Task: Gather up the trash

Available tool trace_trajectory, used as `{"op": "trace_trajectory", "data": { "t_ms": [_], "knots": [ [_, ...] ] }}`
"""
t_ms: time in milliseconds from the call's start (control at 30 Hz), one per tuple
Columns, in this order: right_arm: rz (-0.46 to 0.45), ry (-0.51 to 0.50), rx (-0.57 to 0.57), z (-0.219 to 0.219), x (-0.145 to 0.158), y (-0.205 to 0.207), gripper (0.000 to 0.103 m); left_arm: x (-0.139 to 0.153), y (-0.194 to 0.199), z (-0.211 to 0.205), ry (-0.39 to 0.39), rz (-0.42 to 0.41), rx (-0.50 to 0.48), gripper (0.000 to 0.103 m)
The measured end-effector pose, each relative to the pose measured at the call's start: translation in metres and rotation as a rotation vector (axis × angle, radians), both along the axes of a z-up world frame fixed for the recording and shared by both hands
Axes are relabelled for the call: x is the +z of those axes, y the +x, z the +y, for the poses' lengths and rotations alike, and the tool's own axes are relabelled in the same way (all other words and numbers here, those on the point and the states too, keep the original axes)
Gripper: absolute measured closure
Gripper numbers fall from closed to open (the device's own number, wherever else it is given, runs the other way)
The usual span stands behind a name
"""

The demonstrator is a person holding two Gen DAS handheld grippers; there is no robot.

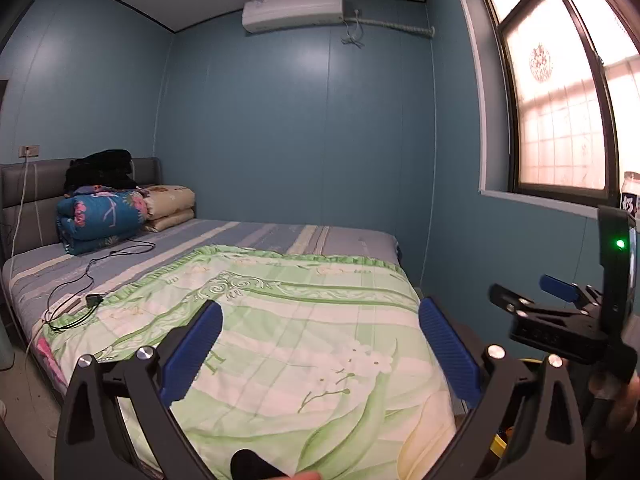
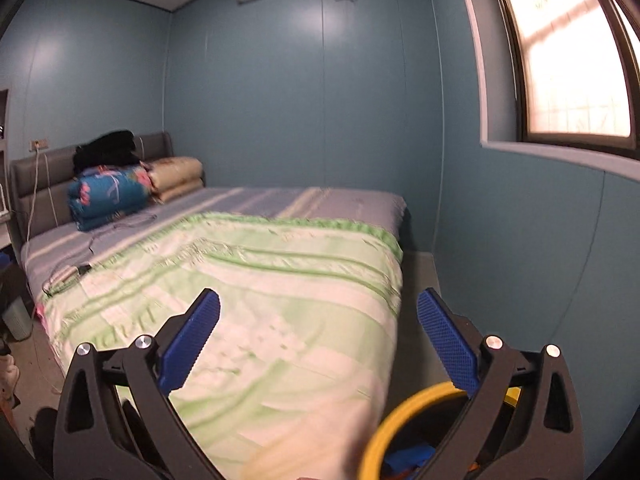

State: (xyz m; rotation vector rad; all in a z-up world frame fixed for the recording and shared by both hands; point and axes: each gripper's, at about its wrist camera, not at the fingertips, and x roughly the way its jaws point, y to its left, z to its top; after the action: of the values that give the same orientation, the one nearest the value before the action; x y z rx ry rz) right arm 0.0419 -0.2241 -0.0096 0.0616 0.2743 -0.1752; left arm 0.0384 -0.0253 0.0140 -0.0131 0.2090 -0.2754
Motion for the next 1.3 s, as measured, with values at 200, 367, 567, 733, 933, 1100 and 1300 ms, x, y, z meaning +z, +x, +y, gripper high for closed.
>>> {"op": "trace_trajectory", "data": {
  "t_ms": [200, 367, 567, 733, 933, 1100, 1300],
  "knots": [
    [-0.039, 0.005, 0.008, 0.018, 0.004, -0.001, 0.008, 0.006, -0.013, 0.018, -0.060, 0.006, 0.024, 0.008],
    [-0.026, 0.006, 0.025, 0.022, 0.001, -0.009, 0.008, 0.005, -0.020, 0.026, -0.073, -0.002, 0.032, 0.008],
    [-0.017, 0.001, 0.038, 0.027, -0.003, -0.006, 0.009, 0.003, -0.019, 0.030, -0.102, 0.005, 0.030, 0.008],
    [-0.011, 0.000, 0.048, 0.031, -0.004, -0.005, 0.008, 0.001, -0.018, 0.033, -0.109, 0.008, 0.032, 0.008],
    [0.002, -0.003, 0.060, 0.035, -0.007, -0.003, 0.008, -0.001, -0.018, 0.033, -0.115, 0.013, 0.031, 0.008],
    [0.004, -0.001, 0.061, 0.035, -0.007, -0.002, 0.008, -0.004, -0.017, 0.033, -0.118, 0.024, 0.022, 0.008],
    [0.008, 0.001, 0.061, 0.035, -0.007, -0.001, 0.008, -0.006, -0.017, 0.032, -0.120, 0.029, 0.014, 0.008]
  ]
}}
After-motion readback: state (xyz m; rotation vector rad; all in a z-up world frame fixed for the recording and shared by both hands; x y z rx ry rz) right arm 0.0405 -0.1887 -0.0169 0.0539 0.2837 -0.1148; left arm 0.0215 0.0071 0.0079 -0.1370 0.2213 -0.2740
